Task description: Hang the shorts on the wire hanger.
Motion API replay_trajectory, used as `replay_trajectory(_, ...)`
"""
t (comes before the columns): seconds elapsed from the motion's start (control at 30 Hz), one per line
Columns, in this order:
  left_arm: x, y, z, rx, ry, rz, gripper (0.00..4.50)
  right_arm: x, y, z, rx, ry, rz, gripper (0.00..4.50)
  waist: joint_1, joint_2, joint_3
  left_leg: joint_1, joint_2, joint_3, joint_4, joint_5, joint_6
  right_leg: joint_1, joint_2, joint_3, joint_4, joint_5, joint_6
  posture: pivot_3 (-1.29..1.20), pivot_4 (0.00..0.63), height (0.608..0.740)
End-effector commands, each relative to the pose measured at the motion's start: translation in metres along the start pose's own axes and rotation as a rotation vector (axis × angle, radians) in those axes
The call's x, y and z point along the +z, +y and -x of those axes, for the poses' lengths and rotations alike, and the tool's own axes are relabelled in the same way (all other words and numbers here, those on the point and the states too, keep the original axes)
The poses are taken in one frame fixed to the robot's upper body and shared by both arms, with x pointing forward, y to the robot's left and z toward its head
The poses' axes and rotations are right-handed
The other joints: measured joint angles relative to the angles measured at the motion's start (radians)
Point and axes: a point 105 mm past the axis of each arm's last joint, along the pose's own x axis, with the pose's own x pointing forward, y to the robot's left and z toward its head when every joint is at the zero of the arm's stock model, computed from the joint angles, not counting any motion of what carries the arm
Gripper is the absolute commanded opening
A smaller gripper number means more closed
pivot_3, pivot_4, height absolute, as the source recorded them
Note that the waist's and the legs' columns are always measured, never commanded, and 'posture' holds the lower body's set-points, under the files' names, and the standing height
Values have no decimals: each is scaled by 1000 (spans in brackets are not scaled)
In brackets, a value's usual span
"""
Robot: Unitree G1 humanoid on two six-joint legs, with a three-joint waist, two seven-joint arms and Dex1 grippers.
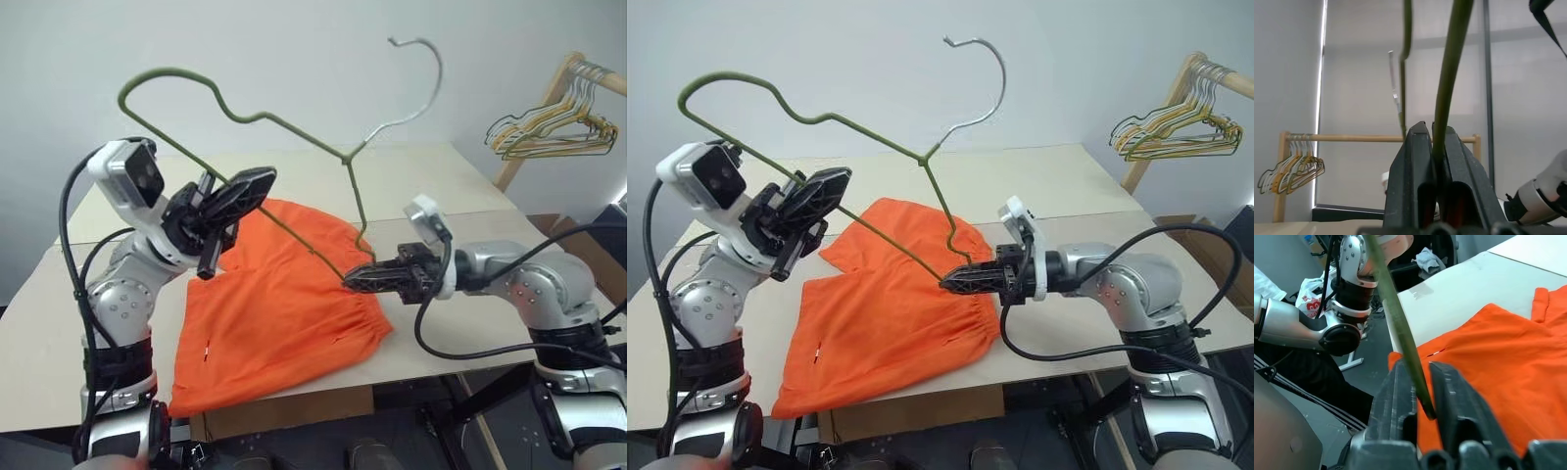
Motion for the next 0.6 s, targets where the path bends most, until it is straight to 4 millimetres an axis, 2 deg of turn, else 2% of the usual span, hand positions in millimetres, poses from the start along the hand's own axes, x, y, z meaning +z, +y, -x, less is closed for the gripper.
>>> replay_trajectory(0.03,4,-5,-9,-42,-3,-42,0,8,0,1,-20,-15,52,26,0,0,0,0,0,0,0,0,0,0,0,0,0,0,0,-131,0,740)
replay_trajectory(0.2,-6,1,-6,12,44,-46,0,8,-3,1,-32,-19,49,26,-1,0,0,0,0,0,0,0,0,0,0,0,0,0,0,-132,0,740)
replay_trajectory(0.27,-12,3,-3,28,83,-22,556,9,-3,2,-36,-27,48,0,-2,0,0,0,0,0,0,0,0,0,0,0,0,0,0,-130,0,740)
replay_trajectory(0.37,-38,14,7,114,235,-2,1375,16,-2,7,-37,-65,46,0,-2,0,0,0,0,0,0,0,0,0,0,0,0,0,0,-129,0,740)
replay_trajectory(0.5,-86,23,39,239,553,0,2730,26,-1,24,-75,-130,18,0,-2,0,0,0,0,0,0,0,0,0,0,0,0,0,0,-129,0,740)
replay_trajectory(0.6,-107,19,61,273,692,-33,3767,24,0,44,-140,-148,-39,0,-1,0,0,0,0,0,-1,0,0,-1,0,0,0,0,0,-134,0,740)
